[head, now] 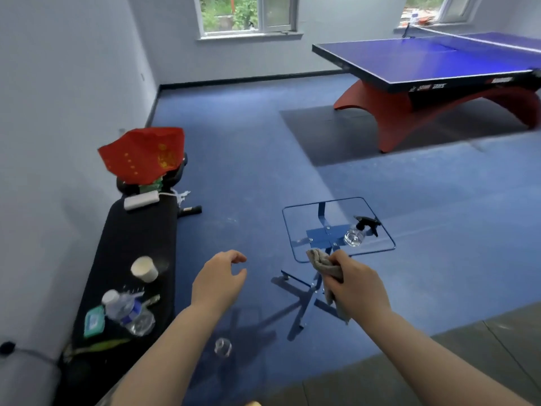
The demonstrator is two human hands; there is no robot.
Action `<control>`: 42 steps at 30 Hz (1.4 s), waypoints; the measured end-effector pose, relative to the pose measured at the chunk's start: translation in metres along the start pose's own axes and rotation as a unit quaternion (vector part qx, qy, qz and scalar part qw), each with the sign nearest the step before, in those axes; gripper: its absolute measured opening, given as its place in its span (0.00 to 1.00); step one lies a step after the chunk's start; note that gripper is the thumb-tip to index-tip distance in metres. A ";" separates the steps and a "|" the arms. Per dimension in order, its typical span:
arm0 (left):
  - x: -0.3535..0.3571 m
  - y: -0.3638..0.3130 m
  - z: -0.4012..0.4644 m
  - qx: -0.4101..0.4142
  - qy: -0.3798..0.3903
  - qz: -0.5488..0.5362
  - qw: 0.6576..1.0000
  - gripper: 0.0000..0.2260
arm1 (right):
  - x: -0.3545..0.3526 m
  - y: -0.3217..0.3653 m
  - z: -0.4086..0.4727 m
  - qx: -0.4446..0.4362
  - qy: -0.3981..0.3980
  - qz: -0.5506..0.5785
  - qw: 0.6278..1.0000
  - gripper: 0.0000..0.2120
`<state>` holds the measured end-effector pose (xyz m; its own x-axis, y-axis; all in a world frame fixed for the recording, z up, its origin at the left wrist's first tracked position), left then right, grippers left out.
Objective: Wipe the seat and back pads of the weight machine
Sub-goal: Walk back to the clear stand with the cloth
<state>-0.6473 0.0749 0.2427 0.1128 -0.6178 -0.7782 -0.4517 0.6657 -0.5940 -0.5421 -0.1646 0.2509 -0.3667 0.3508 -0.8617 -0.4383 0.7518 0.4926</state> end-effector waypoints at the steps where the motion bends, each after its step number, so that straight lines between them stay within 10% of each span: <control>1: -0.005 0.002 0.020 0.005 0.007 0.006 1.000 0.09 | 0.001 0.001 0.012 0.014 -0.001 0.003 1.000 0.04; 28: 0.087 -0.166 0.415 0.205 0.248 0.100 0.942 0.11 | -0.007 -0.150 0.218 0.337 -0.060 0.113 0.933 0.05; 42: 0.191 -0.253 0.546 0.445 0.464 0.278 0.714 0.12 | 0.053 -0.102 0.274 0.645 -0.251 0.270 0.669 0.06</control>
<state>-0.0280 0.0170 0.1335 -0.6860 0.1079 -0.7196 0.5888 0.6634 -0.4618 -0.2918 -0.0693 0.1216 0.2791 0.6662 -0.6916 0.8384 0.1821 0.5138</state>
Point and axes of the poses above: each hand's wrist, its own z-axis towards the middle knuckle, its own x-axis out of the palm, y = z × x, the point moved 4 cm from there along z, towards the middle knuckle, and after that the axes turned 12 degrees about y, right-handed, at the moved point
